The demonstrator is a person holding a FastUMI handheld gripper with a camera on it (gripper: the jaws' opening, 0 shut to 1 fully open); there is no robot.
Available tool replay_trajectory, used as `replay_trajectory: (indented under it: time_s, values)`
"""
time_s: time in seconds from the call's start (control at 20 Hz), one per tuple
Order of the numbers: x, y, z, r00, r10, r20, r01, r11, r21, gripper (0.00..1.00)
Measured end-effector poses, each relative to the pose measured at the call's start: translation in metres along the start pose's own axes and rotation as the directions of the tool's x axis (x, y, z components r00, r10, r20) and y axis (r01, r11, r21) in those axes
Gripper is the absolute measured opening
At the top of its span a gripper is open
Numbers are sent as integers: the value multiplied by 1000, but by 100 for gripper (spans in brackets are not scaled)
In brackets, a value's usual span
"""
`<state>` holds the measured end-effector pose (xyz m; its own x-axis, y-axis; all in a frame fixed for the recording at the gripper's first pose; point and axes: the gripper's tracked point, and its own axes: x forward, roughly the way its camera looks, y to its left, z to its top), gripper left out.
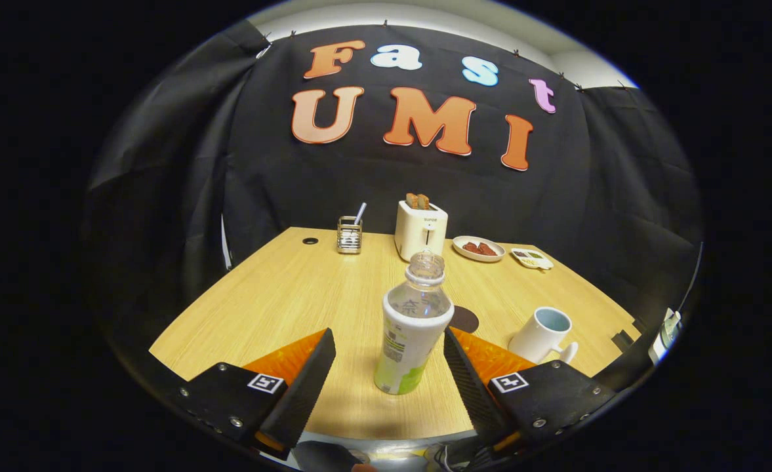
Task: Take the bottle from table, then pour the juice into the cup, finally place the bottle on the coaster
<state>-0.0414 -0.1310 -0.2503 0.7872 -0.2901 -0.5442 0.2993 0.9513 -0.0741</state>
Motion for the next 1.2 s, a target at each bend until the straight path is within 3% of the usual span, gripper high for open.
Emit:
replay_trajectory:
  time_s: [0.8,0.95,1.0,1.2]
  values:
    - [64,-12,-32,996,-36,-82,35,999,-10,98]
    - [75,-10,-35,996,-35,-80,34,999,-17,86]
    - [77,-9,-33,998,-24,-62,24,1000,0,72]
    - [75,-15,-33,996,-12,-87,15,999,32,61]
